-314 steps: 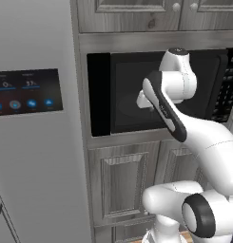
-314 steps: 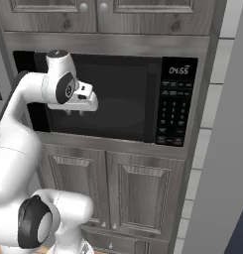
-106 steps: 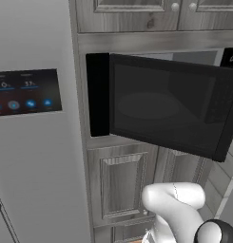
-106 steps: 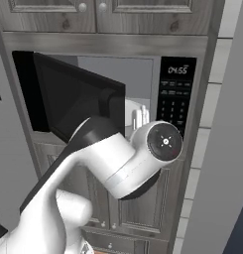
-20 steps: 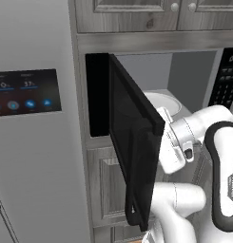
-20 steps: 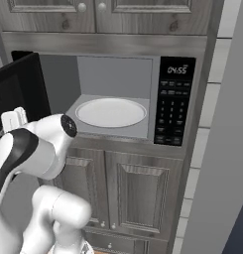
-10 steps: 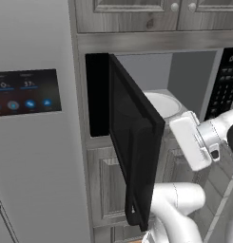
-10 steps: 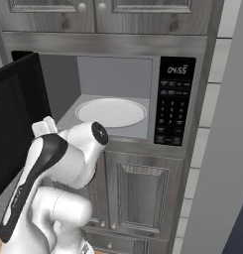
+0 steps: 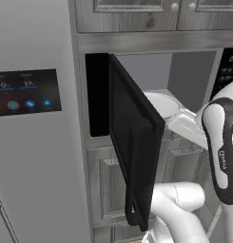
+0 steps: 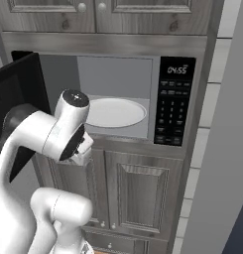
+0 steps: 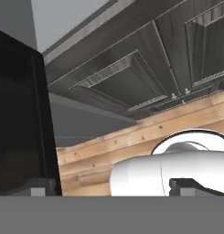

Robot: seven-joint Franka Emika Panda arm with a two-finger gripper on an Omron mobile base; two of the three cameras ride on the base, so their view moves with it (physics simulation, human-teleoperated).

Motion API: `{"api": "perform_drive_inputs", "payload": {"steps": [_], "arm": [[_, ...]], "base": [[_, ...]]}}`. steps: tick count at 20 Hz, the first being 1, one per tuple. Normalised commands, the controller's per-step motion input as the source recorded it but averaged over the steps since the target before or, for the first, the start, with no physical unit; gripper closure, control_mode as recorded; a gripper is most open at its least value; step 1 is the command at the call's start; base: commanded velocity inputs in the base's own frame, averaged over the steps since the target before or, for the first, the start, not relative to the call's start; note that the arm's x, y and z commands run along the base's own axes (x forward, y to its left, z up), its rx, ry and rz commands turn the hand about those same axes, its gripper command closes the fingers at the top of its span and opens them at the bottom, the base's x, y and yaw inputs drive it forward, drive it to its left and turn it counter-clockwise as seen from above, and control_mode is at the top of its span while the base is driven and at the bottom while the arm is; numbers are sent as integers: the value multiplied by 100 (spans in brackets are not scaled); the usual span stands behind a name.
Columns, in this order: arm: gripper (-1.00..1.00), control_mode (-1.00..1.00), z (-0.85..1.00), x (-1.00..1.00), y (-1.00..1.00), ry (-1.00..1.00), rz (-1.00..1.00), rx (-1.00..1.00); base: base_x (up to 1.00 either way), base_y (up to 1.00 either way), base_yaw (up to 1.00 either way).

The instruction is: Place the sponge inside the microwave to prepare for sanitizing.

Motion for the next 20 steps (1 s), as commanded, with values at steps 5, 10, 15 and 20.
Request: {"api": "perform_drive_inputs", "payload": {"steps": [5,10,15,20], "arm": [[-100,-100,-3,0,0,-10,0,-38],[-100,-100,-20,2,-20,-5,0,-19],[-100,-100,0,2,-31,12,-3,-6],[-100,-100,-9,0,-1,1,-3,-6]], "base": [[0,0,0],[0,0,0],[0,0,0],[0,0,0]]}}
